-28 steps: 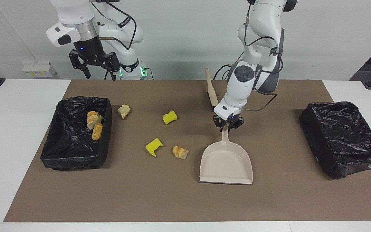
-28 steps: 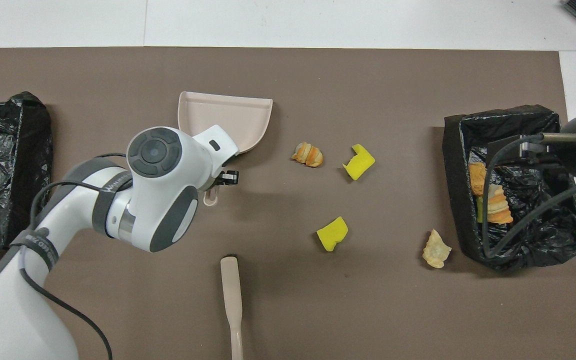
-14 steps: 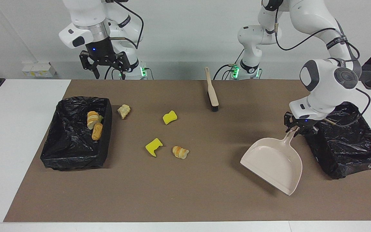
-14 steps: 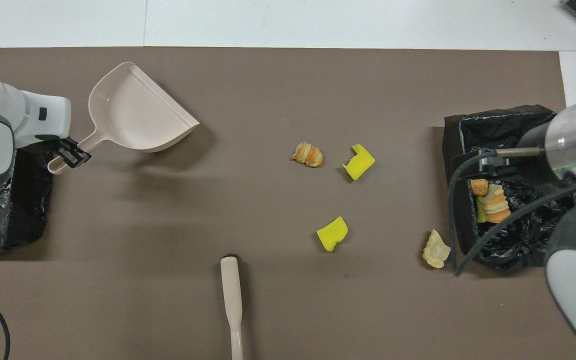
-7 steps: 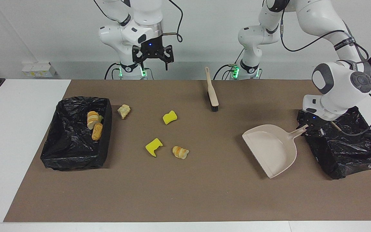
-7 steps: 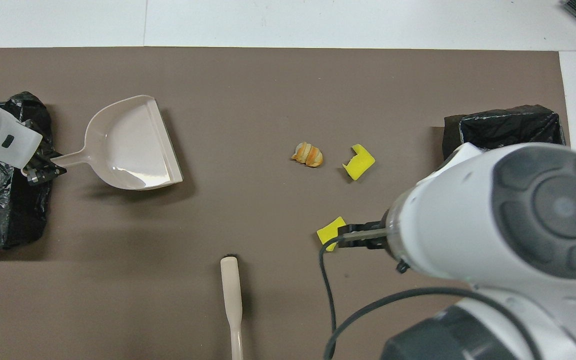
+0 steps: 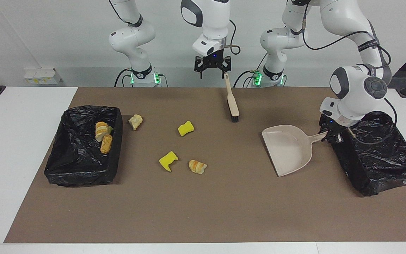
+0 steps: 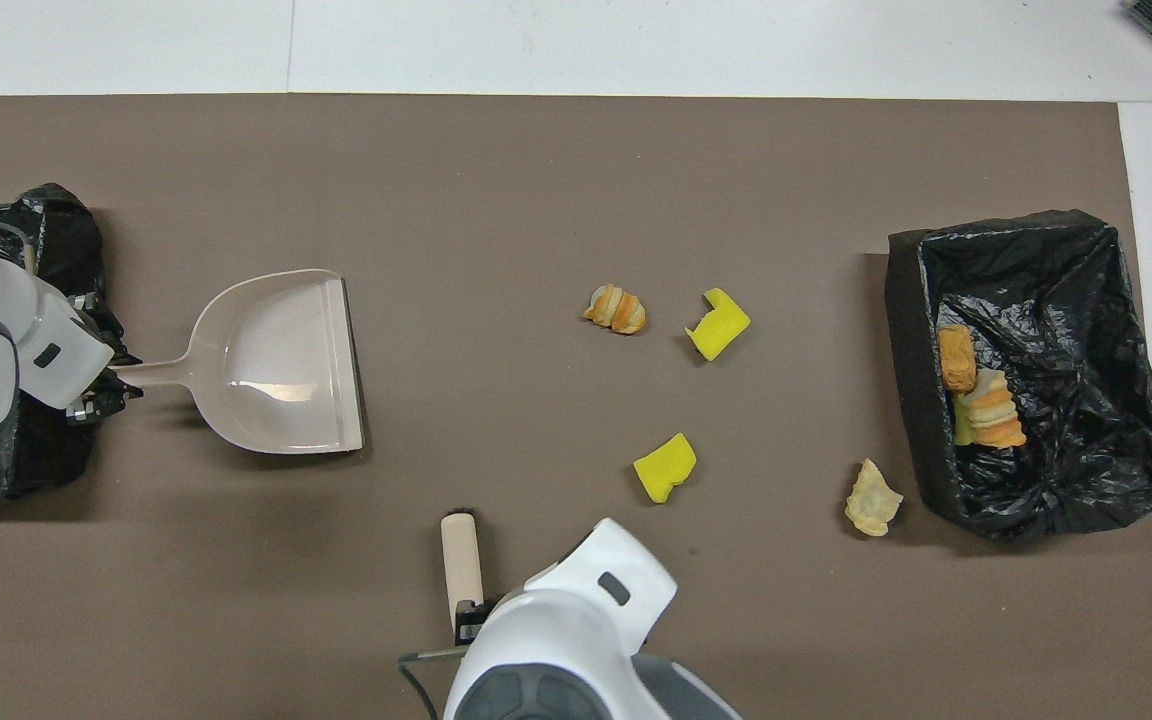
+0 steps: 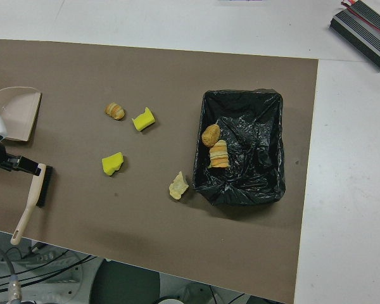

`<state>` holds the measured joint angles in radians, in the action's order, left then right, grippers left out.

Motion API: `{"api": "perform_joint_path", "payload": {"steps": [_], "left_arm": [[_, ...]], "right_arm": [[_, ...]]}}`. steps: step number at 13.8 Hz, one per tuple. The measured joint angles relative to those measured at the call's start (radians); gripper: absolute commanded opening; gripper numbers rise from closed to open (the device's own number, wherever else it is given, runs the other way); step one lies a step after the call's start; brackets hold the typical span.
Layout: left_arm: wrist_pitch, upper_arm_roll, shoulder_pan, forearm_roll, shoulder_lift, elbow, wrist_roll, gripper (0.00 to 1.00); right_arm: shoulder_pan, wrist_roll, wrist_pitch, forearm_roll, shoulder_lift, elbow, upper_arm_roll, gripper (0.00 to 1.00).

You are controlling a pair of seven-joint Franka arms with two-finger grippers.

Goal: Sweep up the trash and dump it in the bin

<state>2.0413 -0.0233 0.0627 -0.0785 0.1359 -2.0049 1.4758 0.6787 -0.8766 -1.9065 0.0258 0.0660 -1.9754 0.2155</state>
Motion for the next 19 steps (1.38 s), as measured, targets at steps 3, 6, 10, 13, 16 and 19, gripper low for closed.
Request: {"api": "perform_joint_path", "payload": {"steps": [3, 6, 10, 13, 16, 19], "left_arm": [[0.028, -0.002, -0.016, -0.015, -0.027, -0.044, 0.0, 0.0], [0.043, -0.002, -0.018, -0.018, -0.032, -0.059, 0.0, 0.0], [0.048, -0.001, -0.018, -0.018, -0.033, -0.063, 0.0, 0.0], [0.048, -0.001, -0.018, -0.019, -0.033, -0.063, 0.0, 0.0], [0.049, -0.002, -0.019, -0.019, -0.034, -0.063, 0.0, 0.0], [0.049, -0.002, -0.019, -0.019, -0.034, -0.063, 0.0, 0.0]], "right_arm": [[0.104, -0.12, -0.147, 0.0, -0.063, -0.059, -0.002, 1.0], [0.186, -0.18, -0.233, -0.005, -0.165, -0.071, -0.002, 1.0], [0.219, -0.187, -0.361, -0.005, -0.186, -0.19, -0.003, 1.0], [0.249, -0.188, -0.368, -0.004, -0.135, -0.252, -0.003, 1.0], [0.267, -0.188, -0.369, -0.003, -0.108, -0.27, -0.002, 0.86], [0.27, -0.188, -0.399, -0.003, -0.107, -0.277, -0.003, 0.85]]}}
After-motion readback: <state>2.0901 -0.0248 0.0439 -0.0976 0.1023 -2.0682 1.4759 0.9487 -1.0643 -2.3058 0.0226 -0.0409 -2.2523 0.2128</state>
